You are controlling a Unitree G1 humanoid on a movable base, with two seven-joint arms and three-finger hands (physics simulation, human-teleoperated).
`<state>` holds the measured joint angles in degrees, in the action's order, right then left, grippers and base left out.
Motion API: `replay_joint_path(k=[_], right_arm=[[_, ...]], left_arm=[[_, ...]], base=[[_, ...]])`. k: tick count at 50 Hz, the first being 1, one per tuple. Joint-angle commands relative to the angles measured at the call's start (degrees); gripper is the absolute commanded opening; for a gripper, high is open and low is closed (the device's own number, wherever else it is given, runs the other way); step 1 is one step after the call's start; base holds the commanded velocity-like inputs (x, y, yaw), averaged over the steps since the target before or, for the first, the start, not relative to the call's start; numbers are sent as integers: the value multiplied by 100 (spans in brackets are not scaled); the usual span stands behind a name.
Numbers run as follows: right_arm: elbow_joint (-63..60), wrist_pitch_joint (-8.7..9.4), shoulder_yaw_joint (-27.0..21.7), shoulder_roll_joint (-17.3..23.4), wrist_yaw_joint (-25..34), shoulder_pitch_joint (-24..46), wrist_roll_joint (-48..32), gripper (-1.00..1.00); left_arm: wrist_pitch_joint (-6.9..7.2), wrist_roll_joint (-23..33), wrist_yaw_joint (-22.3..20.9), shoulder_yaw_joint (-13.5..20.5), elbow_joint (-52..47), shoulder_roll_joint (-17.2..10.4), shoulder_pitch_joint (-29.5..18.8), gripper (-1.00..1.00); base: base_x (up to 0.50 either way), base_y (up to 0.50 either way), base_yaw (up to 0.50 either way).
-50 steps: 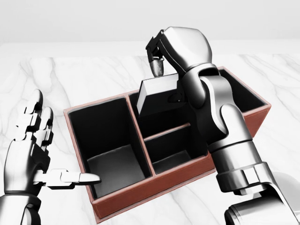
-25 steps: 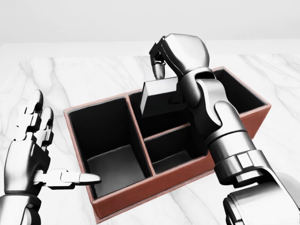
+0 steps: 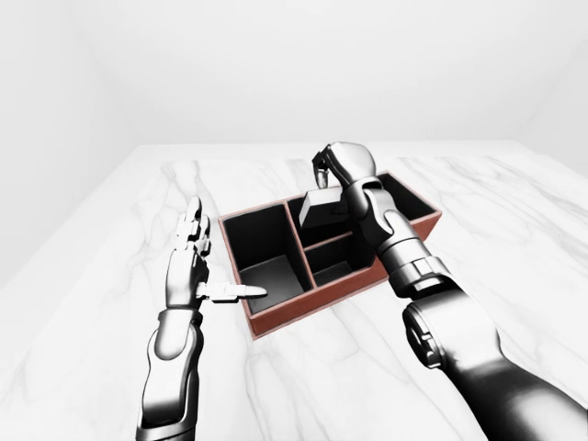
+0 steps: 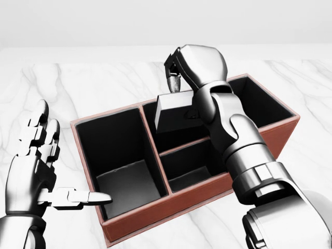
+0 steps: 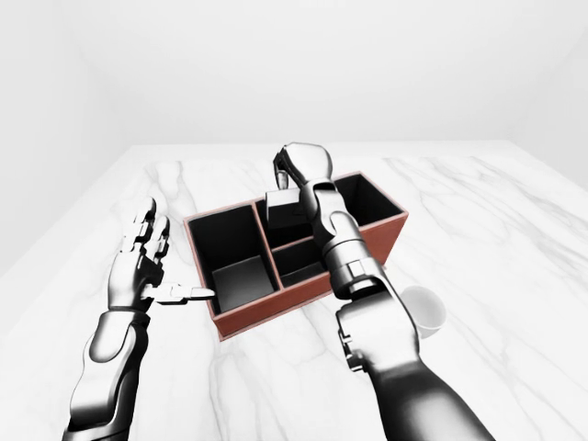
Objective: Pick up the book and place it in the front compartment of the caddy.
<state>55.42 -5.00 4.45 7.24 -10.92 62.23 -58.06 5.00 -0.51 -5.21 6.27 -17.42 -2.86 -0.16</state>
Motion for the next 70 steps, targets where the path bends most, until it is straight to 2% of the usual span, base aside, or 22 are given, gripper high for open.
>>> replay_joint_path(k=[1, 70], right_arm=[[222, 0, -58, -37, -336, 172, -112, -100], [1413, 0, 83, -343, -1380, 658, -431, -100]], left_arm=[[0, -3, -1, 2, -35, -4, -12, 100], [0, -33, -9, 23, -89, -8, -13, 100]], base=[[0, 0, 0], [0, 0, 0]])
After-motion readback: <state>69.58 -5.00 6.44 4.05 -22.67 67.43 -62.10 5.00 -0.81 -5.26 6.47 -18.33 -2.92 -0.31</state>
